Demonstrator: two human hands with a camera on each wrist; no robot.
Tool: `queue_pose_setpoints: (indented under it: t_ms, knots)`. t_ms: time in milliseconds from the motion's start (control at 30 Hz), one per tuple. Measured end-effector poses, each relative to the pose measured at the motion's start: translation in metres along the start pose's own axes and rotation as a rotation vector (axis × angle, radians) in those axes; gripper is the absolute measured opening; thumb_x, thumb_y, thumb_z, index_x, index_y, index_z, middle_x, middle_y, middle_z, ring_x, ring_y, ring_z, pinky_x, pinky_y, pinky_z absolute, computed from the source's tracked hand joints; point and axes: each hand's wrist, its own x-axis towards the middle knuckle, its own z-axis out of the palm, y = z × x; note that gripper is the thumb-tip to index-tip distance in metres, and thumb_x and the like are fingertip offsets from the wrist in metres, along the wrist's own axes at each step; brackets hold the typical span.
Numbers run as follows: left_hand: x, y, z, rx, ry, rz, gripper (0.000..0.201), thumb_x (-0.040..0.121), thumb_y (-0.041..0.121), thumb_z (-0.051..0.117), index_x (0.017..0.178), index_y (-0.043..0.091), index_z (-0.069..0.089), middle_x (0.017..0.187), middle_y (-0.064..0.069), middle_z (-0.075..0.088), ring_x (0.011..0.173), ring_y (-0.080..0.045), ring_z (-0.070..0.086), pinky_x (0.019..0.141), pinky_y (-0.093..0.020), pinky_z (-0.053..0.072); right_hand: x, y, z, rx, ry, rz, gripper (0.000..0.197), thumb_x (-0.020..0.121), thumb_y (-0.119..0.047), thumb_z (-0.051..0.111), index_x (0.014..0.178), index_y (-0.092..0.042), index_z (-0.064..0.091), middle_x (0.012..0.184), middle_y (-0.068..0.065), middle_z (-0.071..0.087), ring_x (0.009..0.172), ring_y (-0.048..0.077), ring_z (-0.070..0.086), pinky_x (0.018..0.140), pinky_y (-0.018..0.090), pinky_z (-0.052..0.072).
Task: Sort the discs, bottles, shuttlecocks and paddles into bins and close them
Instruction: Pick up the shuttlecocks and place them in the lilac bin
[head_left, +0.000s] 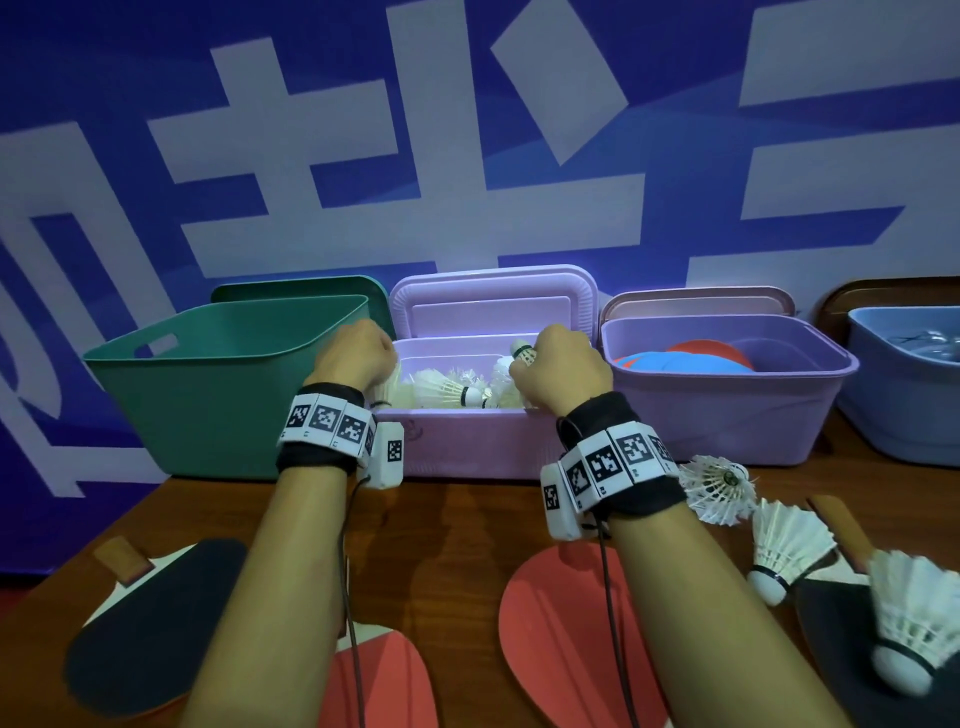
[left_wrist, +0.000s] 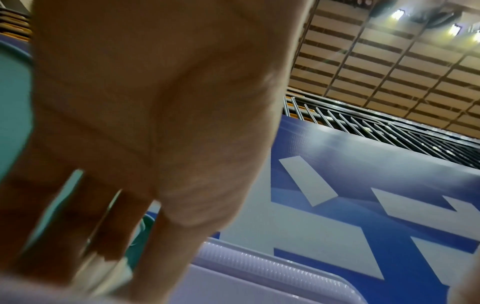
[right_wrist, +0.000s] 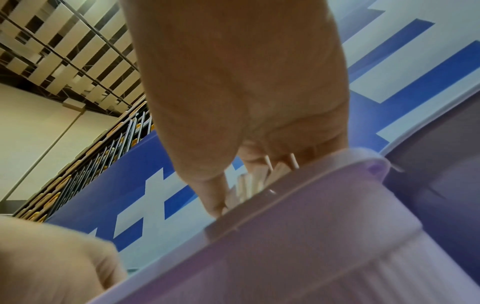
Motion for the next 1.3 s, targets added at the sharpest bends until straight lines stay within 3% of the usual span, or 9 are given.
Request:
queue_pose_setpoints:
  t_ms: [100,200,400,533,700,800,933,1133,1300]
  knots:
    - [-0.006,-0.001,0.009,0.151,-0.265,-0.017,0.016,0.083,0.009,0.054,0.091,0.008,0.068,0.094,-0.011,0.069,0.091,-0.035,0.068,0.071,-0.033,0.051,-0.001,0.002,0.0,-0.103,-0.187,0.016,0.012,0.092,-0.023,0.053,0.093,-0.012,0.047,0.099,0.011,0.055,0.091,0.033,0.055,0.081,0.034,0.047]
    - [-0.004,-0.003,0.012,0.196,-0.342,0.006,0.024,0.084,0.007,0.056,0.102,0.008,0.072,0.1,-0.011,0.072,0.091,-0.031,0.068,0.072,-0.032,0.052,-0.001,0.003,0.003,-0.139,-0.246,0.017,0.013,0.09,-0.02,0.056,0.096,-0.014,0.046,0.097,0.009,0.053,0.087,0.031,0.051,0.074,0.033,0.044]
    - [-0.003,-0.002,0.019,0.053,-0.279,0.025,0.022,0.086,0.005,0.055,0.097,0.007,0.075,0.102,-0.014,0.073,0.091,-0.031,0.068,0.074,-0.031,0.049,0.0,0.004,0.008,-0.082,-0.205,0.009,0.01,0.089,-0.018,0.055,0.094,-0.011,0.05,0.099,0.011,0.058,0.086,0.032,0.053,0.071,0.031,0.041]
    - [-0.003,-0.003,0.027,-0.013,-0.182,0.023,0.024,0.088,0.008,0.056,0.104,0.005,0.072,0.111,-0.016,0.069,0.101,-0.033,0.065,0.083,-0.032,0.049,-0.001,0.007,0.012,-0.025,-0.051,0.012,0.032,0.093,-0.019,0.051,0.124,-0.01,0.052,0.118,0.014,0.061,0.108,0.036,0.058,0.081,0.036,0.044]
    - [-0.002,0.0,0.019,0.018,-0.215,0.026,0.025,0.089,0.007,0.048,0.098,0.002,0.072,0.1,-0.015,0.071,0.08,-0.031,0.064,0.069,-0.031,0.048,-0.001,0.007,0.01,-0.075,-0.048,0.029,0.009,0.09,-0.014,0.052,0.097,-0.009,0.055,0.111,0.015,0.061,0.102,0.036,0.061,0.076,0.033,0.044]
    - [0.003,0.006,0.013,0.008,-0.119,0.037,0.026,0.098,0.023,0.05,0.092,0.005,0.067,0.092,-0.013,0.065,0.077,-0.029,0.058,0.069,-0.031,0.043,-0.005,0.002,0.01,-0.105,-0.014,0.034,0.019,0.091,-0.014,0.052,0.108,-0.007,0.06,0.113,0.014,0.061,0.104,0.036,0.061,0.086,0.037,0.047]
    - [0.004,0.009,0.014,-0.053,-0.237,0.182,0.026,0.091,0.043,0.069,0.097,0.018,0.074,0.098,0.002,0.066,0.092,-0.019,0.063,0.083,-0.032,0.048,-0.009,0.002,0.009,-0.15,0.055,0.021,0.025,0.089,-0.01,0.054,0.113,-0.006,0.06,0.116,0.015,0.06,0.113,0.036,0.057,0.083,0.037,0.05]
    - [0.002,0.013,0.029,-0.069,-0.264,0.211,0.018,0.084,0.026,0.08,0.1,0.027,0.072,0.113,0.0,0.068,0.098,-0.018,0.065,0.089,-0.036,0.052,-0.012,0.003,0.006,-0.185,0.009,0.044,0.028,0.088,-0.007,0.057,0.115,-0.006,0.06,0.119,0.015,0.061,0.111,0.035,0.061,0.084,0.038,0.053]
    - [-0.001,0.017,0.024,-0.053,-0.229,0.218,0.025,0.088,0.029,0.075,0.111,0.019,0.072,0.126,-0.005,0.063,0.111,-0.022,0.061,0.091,-0.032,0.046,-0.008,-0.001,0.004,-0.13,-0.026,0.039,0.027,0.092,-0.018,0.057,0.116,-0.007,0.058,0.118,0.014,0.061,0.109,0.035,0.061,0.076,0.033,0.043]
